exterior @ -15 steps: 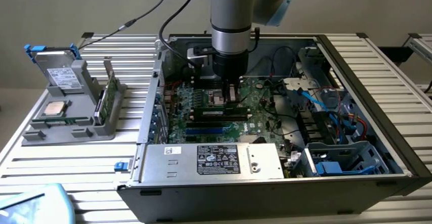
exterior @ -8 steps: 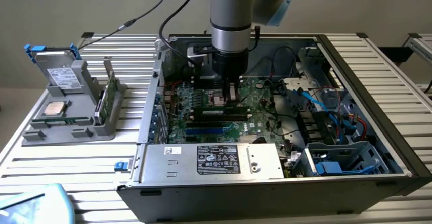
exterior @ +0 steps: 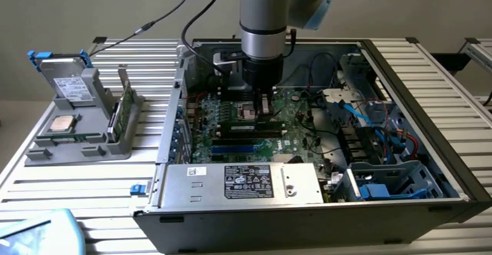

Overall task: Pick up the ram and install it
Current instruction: 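Insert the ram into the slot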

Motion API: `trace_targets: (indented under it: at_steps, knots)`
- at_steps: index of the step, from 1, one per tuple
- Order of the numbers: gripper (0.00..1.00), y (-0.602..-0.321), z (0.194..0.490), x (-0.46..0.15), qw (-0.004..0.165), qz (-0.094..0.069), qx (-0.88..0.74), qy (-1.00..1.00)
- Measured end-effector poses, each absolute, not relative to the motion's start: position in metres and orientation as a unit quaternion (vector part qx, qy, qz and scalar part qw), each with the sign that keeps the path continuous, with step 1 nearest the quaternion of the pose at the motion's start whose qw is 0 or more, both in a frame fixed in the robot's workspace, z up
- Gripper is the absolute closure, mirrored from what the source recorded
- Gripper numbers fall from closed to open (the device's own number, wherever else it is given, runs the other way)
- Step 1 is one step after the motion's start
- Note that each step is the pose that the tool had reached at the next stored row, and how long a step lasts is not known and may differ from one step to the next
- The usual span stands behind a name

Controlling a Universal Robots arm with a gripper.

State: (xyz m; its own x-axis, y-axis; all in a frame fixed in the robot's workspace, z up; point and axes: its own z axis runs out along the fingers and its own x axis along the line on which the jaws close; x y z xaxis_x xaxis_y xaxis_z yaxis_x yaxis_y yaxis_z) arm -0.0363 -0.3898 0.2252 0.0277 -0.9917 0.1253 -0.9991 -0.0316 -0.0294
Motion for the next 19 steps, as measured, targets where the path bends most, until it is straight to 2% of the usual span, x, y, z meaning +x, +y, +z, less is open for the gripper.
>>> trace_targets:
  at_steps: [19]
  knots:
    - [0.85,-0.3877,0.2209,-0.0363,0.035,0.057,0.716,-0.695]
